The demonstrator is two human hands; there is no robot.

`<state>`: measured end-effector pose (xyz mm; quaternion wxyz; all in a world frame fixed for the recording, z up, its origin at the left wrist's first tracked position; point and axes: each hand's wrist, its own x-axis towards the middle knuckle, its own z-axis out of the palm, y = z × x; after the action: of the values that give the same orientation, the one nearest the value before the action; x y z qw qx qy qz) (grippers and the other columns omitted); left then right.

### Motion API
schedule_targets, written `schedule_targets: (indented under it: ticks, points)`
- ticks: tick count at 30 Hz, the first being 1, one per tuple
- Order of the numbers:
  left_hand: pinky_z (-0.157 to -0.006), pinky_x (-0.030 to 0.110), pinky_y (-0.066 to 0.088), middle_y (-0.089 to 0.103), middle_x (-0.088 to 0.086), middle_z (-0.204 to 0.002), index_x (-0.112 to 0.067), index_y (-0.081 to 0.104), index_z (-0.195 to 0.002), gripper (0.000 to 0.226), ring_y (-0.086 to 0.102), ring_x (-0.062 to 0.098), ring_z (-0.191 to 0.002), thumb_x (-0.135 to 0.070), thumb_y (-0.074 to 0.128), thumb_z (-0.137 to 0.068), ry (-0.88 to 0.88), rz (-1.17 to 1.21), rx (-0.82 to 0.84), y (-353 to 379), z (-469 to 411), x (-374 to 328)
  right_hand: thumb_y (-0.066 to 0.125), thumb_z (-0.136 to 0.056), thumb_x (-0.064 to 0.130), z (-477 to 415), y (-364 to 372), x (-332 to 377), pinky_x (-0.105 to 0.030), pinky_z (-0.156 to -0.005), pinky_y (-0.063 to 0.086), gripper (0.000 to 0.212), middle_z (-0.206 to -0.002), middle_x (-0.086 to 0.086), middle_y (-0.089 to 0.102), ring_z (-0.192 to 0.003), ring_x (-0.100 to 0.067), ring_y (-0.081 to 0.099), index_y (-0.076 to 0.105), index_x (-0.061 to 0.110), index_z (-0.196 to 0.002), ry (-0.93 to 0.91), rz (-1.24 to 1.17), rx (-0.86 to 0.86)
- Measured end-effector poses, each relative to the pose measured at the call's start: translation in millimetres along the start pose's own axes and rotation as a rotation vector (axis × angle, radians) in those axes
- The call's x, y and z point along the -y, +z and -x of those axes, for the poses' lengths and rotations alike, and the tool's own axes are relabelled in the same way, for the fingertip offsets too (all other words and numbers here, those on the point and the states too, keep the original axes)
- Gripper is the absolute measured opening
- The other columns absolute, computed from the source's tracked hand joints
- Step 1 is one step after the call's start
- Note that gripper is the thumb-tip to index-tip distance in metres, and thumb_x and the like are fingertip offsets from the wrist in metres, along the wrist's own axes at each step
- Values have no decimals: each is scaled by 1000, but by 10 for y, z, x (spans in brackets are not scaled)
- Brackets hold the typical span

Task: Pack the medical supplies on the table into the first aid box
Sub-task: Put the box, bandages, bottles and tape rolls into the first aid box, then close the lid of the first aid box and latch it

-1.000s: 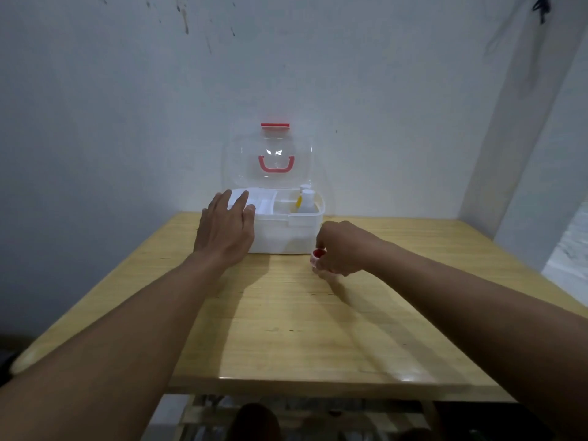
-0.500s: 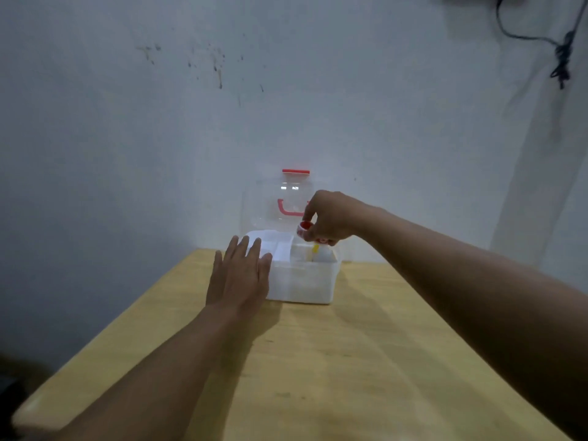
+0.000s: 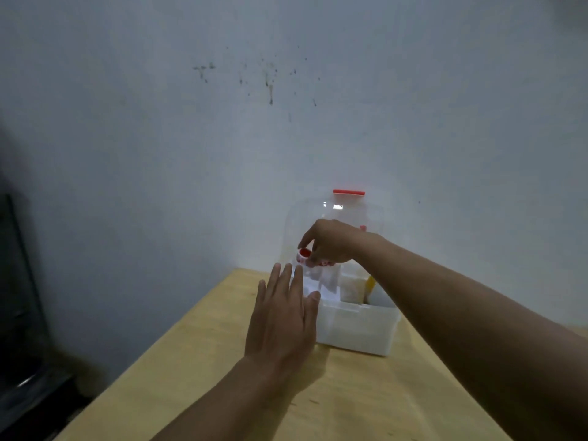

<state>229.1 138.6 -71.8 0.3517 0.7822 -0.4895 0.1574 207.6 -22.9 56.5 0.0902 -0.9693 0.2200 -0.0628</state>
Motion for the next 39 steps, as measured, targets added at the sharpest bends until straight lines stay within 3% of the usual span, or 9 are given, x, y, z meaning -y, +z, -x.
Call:
schedule_targets:
  ticks: [6, 11, 15, 18, 21, 23, 29, 34, 39]
  points:
    - [-120, 29, -4, 10, -6, -164, -23, 12, -156, 69, -3, 6, -149, -57, 10, -96, -50, -18, -24, 126, -119, 312, 75, -84, 8, -272, 251, 99, -32, -82, 60, 45, -117, -5, 72, -86, -17, 71, 66, 17, -128, -60, 21, 45]
    - [-120, 29, -3, 11, -7, -164, -22, 15, -156, 70, -2, 7, -150, -57, 10, -96, -43, -6, -39, 87, -145, 297, 83, -78, 23, -285, 211, 72, -32, -88, 56, 45, -110, -3, 72, -90, -17, 69, 69, 11, -119, -51, 22, -23]
    - [-120, 30, -3, 11, -6, -164, -22, 15, -155, 80, -2, 7, -150, -65, -2, -90, -50, -5, -16, 46, -106, 279, 80, -80, 23, -263, 250, 72, -24, -77, 53, 28, -95, -1, 68, -81, -15, 64, 73, 9, -103, -48, 33, -79]
    - [-121, 32, -3, 11, -6, -164, -21, 16, -155, 71, -3, 6, -150, -58, 8, -95, -53, -21, 6, 31, -129, 283, 77, -83, 22, -227, 229, 67, -22, -71, 50, 20, -83, 2, 67, -75, -14, 63, 75, 7, -97, -39, 38, -90]
    - [-122, 37, -2, 15, -5, -163, -22, 20, -155, 67, -1, 8, -150, -54, 12, -96, -61, -30, 17, -2, -133, 258, 73, -87, 29, -155, 134, 37, -25, -69, 51, 23, -91, -2, 74, -75, -14, 64, 76, 8, -96, -35, 45, -134]
    - [-122, 42, 2, 21, -6, -162, -24, 25, -153, 68, 3, 10, -151, -55, 8, -95, -58, -12, 15, -44, -177, 224, 67, -90, 30, -69, 20, 5, -30, -73, 52, 23, -98, -3, 75, -82, -18, 66, 75, 10, -97, -39, 62, -217]
    - [-121, 47, 15, 35, 1, -157, -22, 36, -149, 64, 21, 20, -148, -52, 16, -96, -81, 19, -84, -197, -884, 215, 51, -92, 25, 219, -308, -180, -43, -85, 53, 32, -121, -12, 60, -110, -29, 53, 62, 9, -118, 10, 304, -720]
    - [-119, 45, 20, 21, 6, -162, -21, 24, -153, 54, 19, 25, -148, -38, 29, -102, -89, 43, -23, -241, -1486, 218, 44, -99, 36, 329, -408, -406, -51, -99, 44, 52, -142, -18, 46, -130, -38, 41, 41, 6, -142, 284, 234, -550]
    - [-119, 44, 20, 16, 3, -164, -27, 8, -156, 59, 18, 25, -149, -38, 27, -102, -78, 117, 91, -257, -1630, 174, 38, -102, 34, 397, -400, -476, -49, -100, 41, 51, -144, -20, 44, -129, -39, 44, 38, 7, -145, 294, 122, -458]
